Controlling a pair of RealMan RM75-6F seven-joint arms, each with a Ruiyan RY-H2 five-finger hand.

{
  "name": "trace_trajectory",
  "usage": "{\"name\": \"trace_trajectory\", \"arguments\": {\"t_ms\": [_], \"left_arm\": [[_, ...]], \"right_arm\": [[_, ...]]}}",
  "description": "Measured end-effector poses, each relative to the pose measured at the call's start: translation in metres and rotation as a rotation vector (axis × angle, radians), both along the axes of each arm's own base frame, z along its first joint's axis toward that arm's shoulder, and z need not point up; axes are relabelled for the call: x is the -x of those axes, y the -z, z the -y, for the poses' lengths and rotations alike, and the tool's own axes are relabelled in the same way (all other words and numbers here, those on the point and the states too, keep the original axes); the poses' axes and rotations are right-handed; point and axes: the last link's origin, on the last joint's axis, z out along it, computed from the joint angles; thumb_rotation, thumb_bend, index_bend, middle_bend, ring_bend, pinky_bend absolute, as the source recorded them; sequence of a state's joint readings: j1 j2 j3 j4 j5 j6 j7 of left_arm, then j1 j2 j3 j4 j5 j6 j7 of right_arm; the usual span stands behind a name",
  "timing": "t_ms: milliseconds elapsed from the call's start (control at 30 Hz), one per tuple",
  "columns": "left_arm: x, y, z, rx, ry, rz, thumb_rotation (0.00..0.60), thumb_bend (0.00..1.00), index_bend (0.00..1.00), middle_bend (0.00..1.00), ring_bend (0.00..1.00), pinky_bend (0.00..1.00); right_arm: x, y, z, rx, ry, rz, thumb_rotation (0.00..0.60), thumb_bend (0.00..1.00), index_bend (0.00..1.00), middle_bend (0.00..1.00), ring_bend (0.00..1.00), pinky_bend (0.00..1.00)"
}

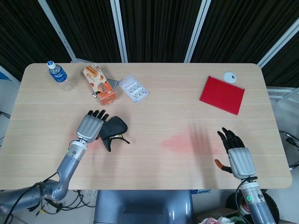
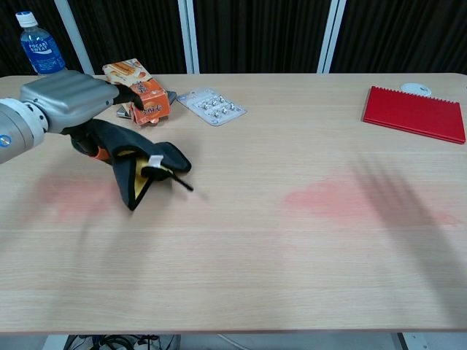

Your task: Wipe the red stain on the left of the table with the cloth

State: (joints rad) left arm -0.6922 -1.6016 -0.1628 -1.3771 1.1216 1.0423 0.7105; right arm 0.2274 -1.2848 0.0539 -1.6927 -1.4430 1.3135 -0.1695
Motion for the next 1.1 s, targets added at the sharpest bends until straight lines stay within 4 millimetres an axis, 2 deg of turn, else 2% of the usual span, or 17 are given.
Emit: {"name": "trace_trajectory", "arguments": {"t_ms": [267, 367, 467, 667, 800, 933, 1100], "left_arm": [[0.005, -0.016, 0.007, -0.014, -0.013, 0.023, 0.600, 0.11, 0.00, 0.00, 0.00, 0.05], [0.015, -0.034, 0.016, -0.034, -0.033, 0.059, 0.600, 0.10, 0.00, 0.00, 0.00, 0.04], [0.032, -0.061, 0.030, -0.077, -0.048, 0.106, 0.600, 0.09, 0.00, 0.00, 0.00, 0.03], [0.068, -0.113, 0.066, -0.176, -0.072, 0.208, 0.600, 0.08, 0.00, 0.00, 0.00, 0.00], [0.094, -0.141, 0.100, -0.235, -0.076, 0.219, 0.600, 0.07, 0.00, 0.00, 0.00, 0.00], [0.116, -0.158, 0.130, -0.290, -0.103, 0.238, 0.600, 0.06, 0.00, 0.00, 0.00, 0.00], [0.140, -0.169, 0.160, -0.319, -0.164, 0.282, 0.600, 0.05, 0.00, 0.00, 0.00, 0.00]], "right_arm": [[0.001, -0.001, 0.000, 0.003, -0.001, -0.005, 0.600, 0.16, 0.00, 0.00, 0.00, 0.14], [0.001, -0.001, 0.000, 0.002, -0.008, -0.018, 0.600, 0.16, 0.00, 0.00, 0.00, 0.14], [0.000, 0.001, -0.001, -0.001, -0.010, -0.024, 0.600, 0.16, 0.00, 0.00, 0.00, 0.14], [0.000, 0.000, -0.002, 0.007, -0.024, -0.034, 0.600, 0.16, 0.00, 0.00, 0.00, 0.14], [0.000, -0.001, -0.001, 0.015, -0.035, -0.049, 0.600, 0.16, 0.00, 0.00, 0.00, 0.14], [0.000, -0.001, -0.002, 0.015, -0.043, -0.056, 0.600, 0.16, 0.00, 0.00, 0.00, 0.14], [0.000, -0.001, -0.003, 0.017, -0.044, -0.056, 0.600, 0.16, 0.00, 0.00, 0.00, 0.14]]}}
